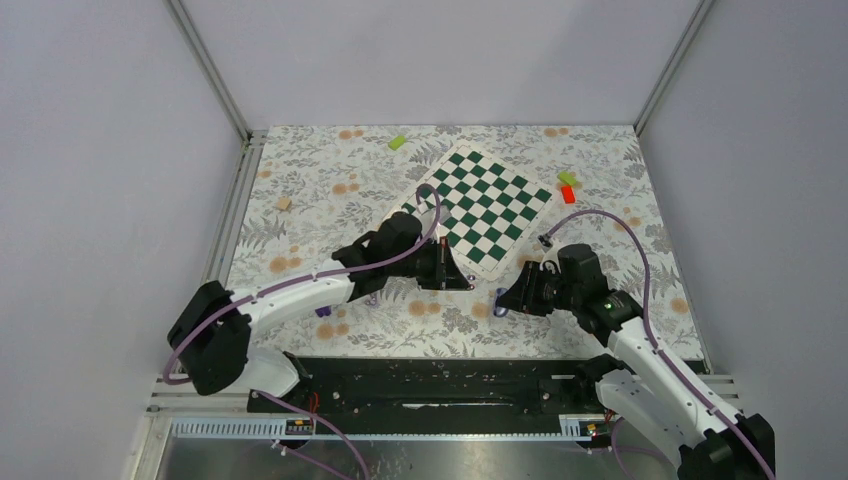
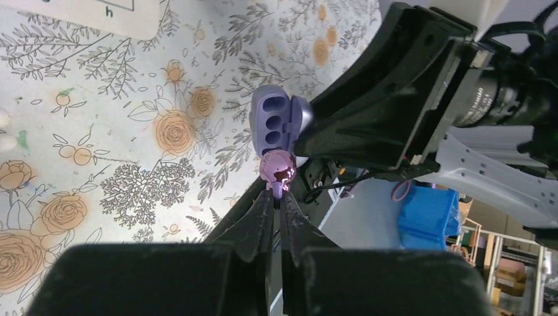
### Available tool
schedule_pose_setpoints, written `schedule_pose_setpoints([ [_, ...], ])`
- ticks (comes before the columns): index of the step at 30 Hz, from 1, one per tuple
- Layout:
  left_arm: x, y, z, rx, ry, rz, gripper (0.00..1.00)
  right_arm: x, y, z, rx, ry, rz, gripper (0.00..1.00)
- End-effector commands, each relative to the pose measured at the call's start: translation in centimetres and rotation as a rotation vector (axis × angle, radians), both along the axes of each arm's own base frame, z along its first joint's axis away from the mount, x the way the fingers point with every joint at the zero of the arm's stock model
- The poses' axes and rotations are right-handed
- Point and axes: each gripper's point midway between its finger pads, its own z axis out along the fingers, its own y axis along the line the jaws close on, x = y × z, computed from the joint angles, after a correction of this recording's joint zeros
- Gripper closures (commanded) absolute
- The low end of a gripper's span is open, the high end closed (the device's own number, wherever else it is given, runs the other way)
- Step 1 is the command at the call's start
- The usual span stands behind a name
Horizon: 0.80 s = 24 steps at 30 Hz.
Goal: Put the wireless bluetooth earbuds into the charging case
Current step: Adjust the left earbud in the left side groove of the charging case.
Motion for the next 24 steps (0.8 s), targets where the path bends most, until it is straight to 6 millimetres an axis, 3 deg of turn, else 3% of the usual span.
schedule_pose_setpoints([
  [1,0.0,0.5,3.5,-0.034,-0.112,-0.044,1.0,0.3,1.4,2.8,0.103,-0.112,0.058,1.0],
  [5,-0.2,0.5,4.8,-0.036,-0.135,-0.071,1.0,0.2,2.0,4.3,0.16,-0.159,0.072,1.0],
  [9,-0.8,0.2,5.3,-0.044,-0.14,-0.087,1.0,0.2,2.3,4.5,0.187,-0.169,0.078,1.0],
  [17,-1.4,-0.4,5.0,-0.035,-0.138,-0.106,1.0,0.1,2.2,4.5,0.187,-0.163,0.076,1.0],
  [24,-2.6,-2.2,4.9,-0.026,-0.131,-0.154,1.0,0.0,2.5,4.6,0.199,-0.159,0.087,1.0],
])
